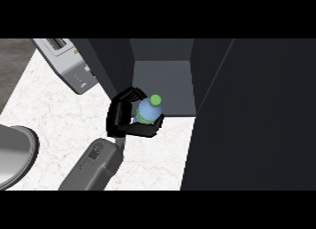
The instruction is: Pick up the bottled water, place it into the cabinet and close the cabinet
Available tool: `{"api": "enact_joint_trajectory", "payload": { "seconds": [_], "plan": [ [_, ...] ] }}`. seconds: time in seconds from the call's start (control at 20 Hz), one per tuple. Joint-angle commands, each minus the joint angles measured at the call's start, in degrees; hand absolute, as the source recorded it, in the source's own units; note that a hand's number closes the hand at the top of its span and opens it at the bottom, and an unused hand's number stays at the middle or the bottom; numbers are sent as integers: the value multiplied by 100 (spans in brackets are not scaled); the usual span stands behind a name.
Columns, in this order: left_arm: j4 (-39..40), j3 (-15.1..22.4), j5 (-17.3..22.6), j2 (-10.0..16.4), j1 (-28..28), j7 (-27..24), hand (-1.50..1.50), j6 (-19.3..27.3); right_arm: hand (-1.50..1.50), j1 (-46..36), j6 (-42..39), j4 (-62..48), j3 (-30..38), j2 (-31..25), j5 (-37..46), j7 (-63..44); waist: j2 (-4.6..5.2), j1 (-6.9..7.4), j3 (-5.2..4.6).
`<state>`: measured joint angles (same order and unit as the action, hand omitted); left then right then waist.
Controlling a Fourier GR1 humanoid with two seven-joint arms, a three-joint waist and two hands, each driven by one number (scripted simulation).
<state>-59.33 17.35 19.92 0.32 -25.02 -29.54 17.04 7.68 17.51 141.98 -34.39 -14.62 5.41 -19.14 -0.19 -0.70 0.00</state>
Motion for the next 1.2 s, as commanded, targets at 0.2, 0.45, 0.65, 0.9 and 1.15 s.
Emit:
{"api": "enact_joint_trajectory", "payload": {
  "seconds": [0.2,0.45,0.65,0.9,1.15],
  "plan": [
    [269,129,-87,-31,-1088,757,150,794,-150,440,-3,760,-151,-240,314,-27,10,-31,0],
    [1124,254,550,-31,-1799,680,150,1106,-150,326,-194,720,365,-437,-153,-74,41,-91,-2],
    [1469,367,952,-32,-2083,697,150,1477,-150,699,-20,936,-64,-377,110,32,29,-124,-3],
    [2185,332,1414,-32,-2375,300,150,1674,-150,422,-140,558,402,-375,-318,124,53,-120,-2],
    [3218,15,1237,-31,-2985,81,150,1653,-150,719,-185,568,309,-396,-280,526,63,-160,-2]
  ]
}}
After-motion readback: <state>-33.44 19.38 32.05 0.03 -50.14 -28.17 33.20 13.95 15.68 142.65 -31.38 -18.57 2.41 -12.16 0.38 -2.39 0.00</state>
